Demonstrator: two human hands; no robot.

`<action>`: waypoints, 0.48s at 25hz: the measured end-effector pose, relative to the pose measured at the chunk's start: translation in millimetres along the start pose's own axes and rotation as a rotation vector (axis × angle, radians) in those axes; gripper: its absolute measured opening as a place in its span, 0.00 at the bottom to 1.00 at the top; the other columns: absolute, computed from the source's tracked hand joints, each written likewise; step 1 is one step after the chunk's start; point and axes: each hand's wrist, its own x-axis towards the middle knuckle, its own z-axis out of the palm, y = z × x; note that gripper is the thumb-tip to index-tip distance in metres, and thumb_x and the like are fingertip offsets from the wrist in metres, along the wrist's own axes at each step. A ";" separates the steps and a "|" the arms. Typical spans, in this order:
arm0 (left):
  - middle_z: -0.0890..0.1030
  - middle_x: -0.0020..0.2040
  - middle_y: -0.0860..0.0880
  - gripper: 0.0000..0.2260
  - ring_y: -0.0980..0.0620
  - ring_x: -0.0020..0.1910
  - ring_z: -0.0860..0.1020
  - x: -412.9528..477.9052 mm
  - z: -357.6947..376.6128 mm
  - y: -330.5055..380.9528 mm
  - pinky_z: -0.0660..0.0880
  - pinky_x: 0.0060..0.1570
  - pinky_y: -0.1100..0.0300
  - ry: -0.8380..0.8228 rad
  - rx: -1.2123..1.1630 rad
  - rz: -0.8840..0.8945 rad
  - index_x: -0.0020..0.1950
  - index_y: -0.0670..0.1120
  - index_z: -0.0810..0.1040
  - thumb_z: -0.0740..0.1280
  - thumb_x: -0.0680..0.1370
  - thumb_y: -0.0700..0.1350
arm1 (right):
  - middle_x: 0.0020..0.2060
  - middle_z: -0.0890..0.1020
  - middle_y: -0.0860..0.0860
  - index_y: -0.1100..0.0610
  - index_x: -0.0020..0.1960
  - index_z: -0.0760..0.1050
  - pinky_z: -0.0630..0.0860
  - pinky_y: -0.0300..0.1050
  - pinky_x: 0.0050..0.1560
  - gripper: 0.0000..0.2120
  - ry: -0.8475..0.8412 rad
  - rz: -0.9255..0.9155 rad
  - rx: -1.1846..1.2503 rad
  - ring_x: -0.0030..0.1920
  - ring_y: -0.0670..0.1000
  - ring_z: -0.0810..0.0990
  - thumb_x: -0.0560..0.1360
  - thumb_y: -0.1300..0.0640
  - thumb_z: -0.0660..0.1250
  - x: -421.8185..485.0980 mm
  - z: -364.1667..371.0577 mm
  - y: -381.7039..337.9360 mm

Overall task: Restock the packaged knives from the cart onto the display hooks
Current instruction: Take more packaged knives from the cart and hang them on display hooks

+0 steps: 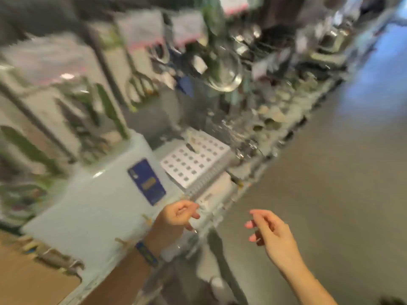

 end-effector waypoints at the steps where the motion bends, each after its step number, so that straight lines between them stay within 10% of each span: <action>1: 0.83 0.37 0.48 0.10 0.60 0.24 0.77 6.6 18.1 -17.5 0.68 0.22 0.70 -0.066 0.045 -0.036 0.44 0.48 0.82 0.64 0.82 0.38 | 0.38 0.86 0.52 0.54 0.52 0.81 0.73 0.37 0.30 0.08 0.084 0.071 0.004 0.29 0.49 0.80 0.84 0.60 0.63 -17.4 -17.9 24.8; 12: 0.82 0.43 0.46 0.08 0.58 0.22 0.76 -25.3 276.1 -75.2 0.67 0.20 0.68 -0.732 0.325 -0.138 0.49 0.45 0.79 0.61 0.83 0.42 | 0.41 0.87 0.51 0.53 0.54 0.81 0.75 0.41 0.34 0.08 0.928 0.509 0.229 0.32 0.50 0.81 0.84 0.54 0.64 -290.9 -161.9 183.0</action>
